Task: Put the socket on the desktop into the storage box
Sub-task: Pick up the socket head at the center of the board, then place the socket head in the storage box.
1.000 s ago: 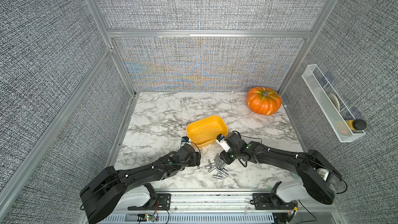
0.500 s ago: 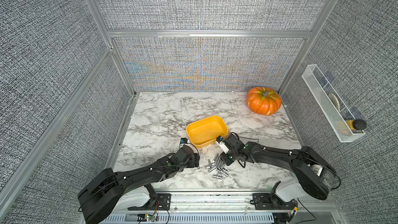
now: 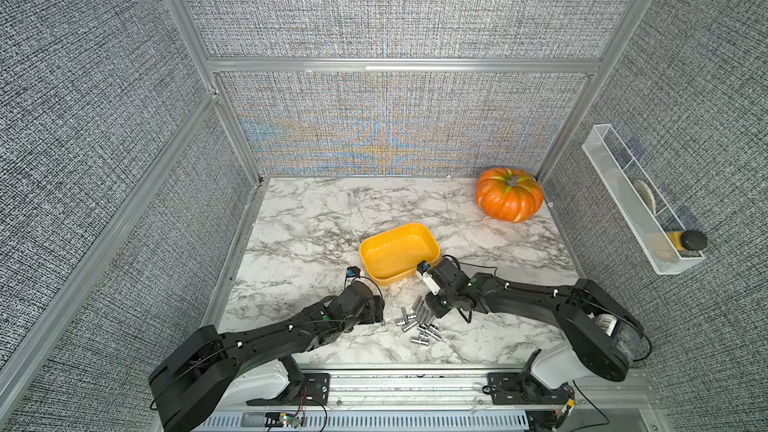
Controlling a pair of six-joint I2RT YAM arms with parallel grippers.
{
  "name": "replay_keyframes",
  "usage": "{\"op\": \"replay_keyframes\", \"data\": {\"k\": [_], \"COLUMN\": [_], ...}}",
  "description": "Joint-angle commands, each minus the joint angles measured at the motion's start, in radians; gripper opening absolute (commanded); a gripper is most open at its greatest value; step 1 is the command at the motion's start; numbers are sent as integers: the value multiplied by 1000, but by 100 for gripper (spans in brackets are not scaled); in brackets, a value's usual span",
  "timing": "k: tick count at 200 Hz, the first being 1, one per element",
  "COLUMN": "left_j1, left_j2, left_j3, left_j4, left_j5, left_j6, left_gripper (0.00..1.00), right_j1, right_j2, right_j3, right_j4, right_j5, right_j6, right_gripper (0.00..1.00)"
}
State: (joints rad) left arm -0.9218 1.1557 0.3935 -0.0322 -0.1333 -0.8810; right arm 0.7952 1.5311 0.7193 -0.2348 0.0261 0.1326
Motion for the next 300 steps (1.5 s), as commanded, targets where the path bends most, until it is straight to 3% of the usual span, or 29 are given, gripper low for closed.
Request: {"op": "replay_keyframes", "data": {"k": [1, 67, 107, 142, 179, 229, 300], "left_j1": [0, 0, 0, 0, 0, 0, 0], "left_j2": [-8, -73, -111, -116, -109, -120, -110], "left_j3": [-1, 15, 15, 13, 5, -11, 0], "left_j4": [-30, -149, -189, -163, -130, -95, -104], "left_j5": [-27, -147, -184, -176, -139, -63, 43], "left_j6": [-13, -54, -101, -113, -122, -72, 2], "left_gripper": [80, 80, 80, 80, 80, 80, 76], "right_j1": [0, 0, -23, -49, -85, -98, -112], "right_j2": [7, -18, -118, -155, 90, 378, 474], "right_j3": [0, 34, 125, 232, 463, 697, 772], "right_j4": [-25, -105, -193, -133, -88, -99, -129], "right_j5": [1, 67, 106, 32, -33, -17, -9], "right_j6": [17, 79, 134, 188, 211, 182, 169], "right_gripper": [24, 8, 5, 4, 3, 4, 20]}}
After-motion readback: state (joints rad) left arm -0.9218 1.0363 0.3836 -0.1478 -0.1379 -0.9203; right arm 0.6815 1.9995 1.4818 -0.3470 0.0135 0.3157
